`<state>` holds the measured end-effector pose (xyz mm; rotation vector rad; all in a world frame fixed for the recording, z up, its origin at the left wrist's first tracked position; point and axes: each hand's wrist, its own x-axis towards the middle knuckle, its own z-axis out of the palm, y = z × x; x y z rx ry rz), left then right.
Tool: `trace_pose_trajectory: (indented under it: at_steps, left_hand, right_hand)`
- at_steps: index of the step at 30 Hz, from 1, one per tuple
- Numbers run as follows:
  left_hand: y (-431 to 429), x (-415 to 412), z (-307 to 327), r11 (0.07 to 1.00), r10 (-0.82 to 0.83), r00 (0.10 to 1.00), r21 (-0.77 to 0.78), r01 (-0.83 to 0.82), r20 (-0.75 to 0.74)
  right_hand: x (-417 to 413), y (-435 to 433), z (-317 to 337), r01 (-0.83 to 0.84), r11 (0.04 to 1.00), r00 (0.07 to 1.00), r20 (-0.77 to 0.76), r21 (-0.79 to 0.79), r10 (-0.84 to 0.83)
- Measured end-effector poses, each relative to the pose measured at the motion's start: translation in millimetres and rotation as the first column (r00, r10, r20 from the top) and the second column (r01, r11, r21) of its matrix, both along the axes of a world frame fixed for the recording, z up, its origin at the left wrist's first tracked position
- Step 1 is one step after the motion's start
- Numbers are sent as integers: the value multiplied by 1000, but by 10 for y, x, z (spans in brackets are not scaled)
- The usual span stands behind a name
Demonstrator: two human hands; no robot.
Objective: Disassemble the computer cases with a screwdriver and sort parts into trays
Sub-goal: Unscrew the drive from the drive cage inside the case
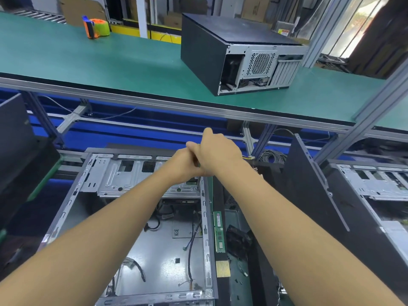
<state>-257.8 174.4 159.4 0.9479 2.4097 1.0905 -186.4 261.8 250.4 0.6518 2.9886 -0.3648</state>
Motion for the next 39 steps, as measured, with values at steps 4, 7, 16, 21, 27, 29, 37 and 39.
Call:
trace_pose_trajectory:
  at_steps: [4, 7, 16, 21, 27, 29, 37, 39]
  left_hand:
    - [-178, 19, 47, 976, -163, 964, 178, 126, 212]
    - [-235, -20, 61, 978, -115, 968, 198, 70, 224]
    - [-78, 44, -52, 991, -4, 991, 131, -13, 130]
    - [-162, 41, -15, 991, -83, 980, 116, 62, 180]
    - [-282, 10, -19, 959, -132, 965, 277, 66, 225]
    - [-259, -3, -50, 969, -79, 978, 247, 30, 192]
    - [-121, 93, -51, 992, -37, 995, 123, 25, 90]
    - [-179, 102, -24, 967, -88, 970, 253, 29, 227]
  right_hand:
    - [-4, 45, -3, -86, 993, 996, -14, -84, 85]
    - [-21, 52, 53, -131, 970, 990, 32, -203, 141]
    - [-7, -40, 13, 9, 999, 1000, -7, -38, -9]
    - [-17, -31, 16, -24, 993, 999, -33, -112, 20]
    - [3, 9, 98, -129, 957, 989, 39, -261, 144]
    - [16, -2, 71, -110, 966, 993, 19, -232, 118]
    - [27, -38, 26, -49, 996, 999, -13, -80, 48]
    - [30, -19, 63, -101, 984, 994, 15, -146, 104]
